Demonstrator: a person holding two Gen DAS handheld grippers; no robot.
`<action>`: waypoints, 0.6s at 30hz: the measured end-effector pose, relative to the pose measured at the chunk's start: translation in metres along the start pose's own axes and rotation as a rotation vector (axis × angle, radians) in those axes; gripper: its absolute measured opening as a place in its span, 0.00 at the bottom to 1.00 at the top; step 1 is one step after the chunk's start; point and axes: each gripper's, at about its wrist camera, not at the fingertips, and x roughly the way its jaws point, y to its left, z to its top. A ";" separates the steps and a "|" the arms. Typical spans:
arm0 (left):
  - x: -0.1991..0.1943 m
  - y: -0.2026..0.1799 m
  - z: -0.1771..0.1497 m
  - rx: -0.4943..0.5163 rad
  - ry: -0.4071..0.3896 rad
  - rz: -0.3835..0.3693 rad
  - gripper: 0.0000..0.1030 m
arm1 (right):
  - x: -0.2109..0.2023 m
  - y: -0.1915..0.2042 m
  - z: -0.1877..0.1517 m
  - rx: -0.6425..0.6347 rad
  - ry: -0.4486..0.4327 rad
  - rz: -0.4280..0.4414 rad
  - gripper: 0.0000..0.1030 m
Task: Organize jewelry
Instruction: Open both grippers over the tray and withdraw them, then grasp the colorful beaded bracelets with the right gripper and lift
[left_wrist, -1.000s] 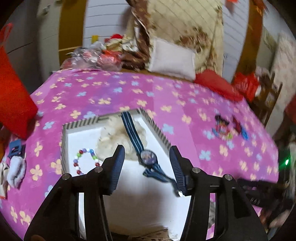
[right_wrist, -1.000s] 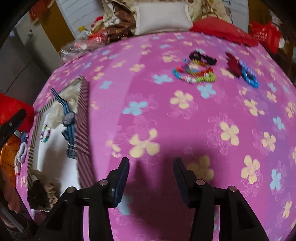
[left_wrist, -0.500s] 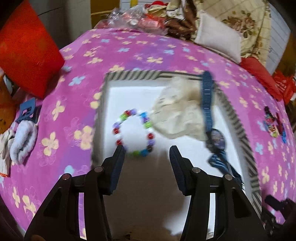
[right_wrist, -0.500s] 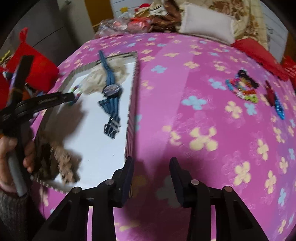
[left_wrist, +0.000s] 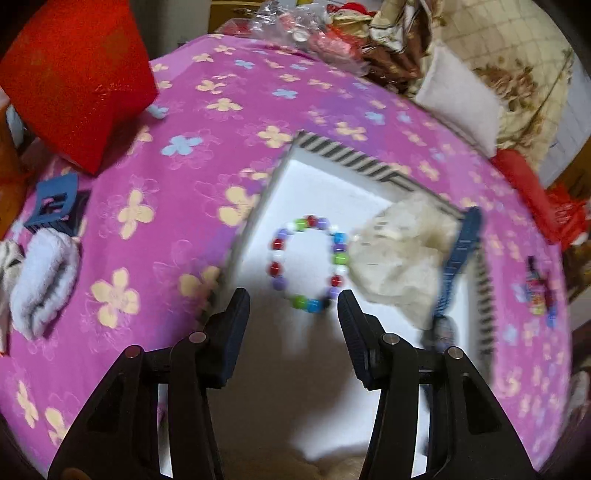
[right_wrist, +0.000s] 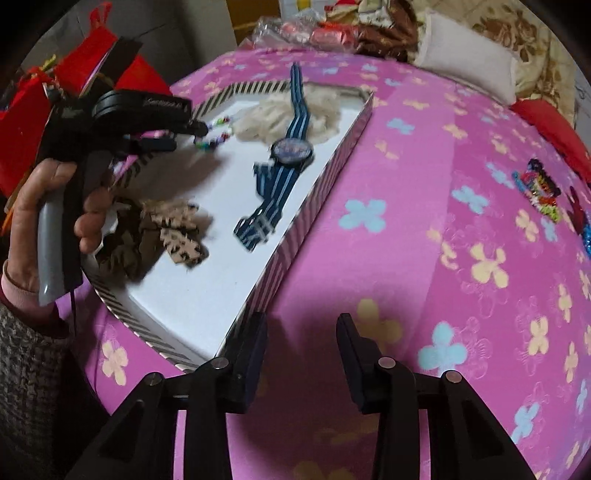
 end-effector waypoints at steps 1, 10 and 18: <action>-0.007 -0.004 -0.001 0.007 -0.006 -0.034 0.48 | -0.006 -0.011 0.001 0.027 -0.019 -0.007 0.36; -0.084 -0.072 -0.034 0.163 -0.172 -0.145 0.48 | -0.056 -0.142 -0.018 0.347 -0.117 -0.125 0.40; -0.093 -0.149 -0.074 0.116 -0.063 -0.292 0.49 | -0.050 -0.239 0.017 0.421 -0.115 -0.236 0.40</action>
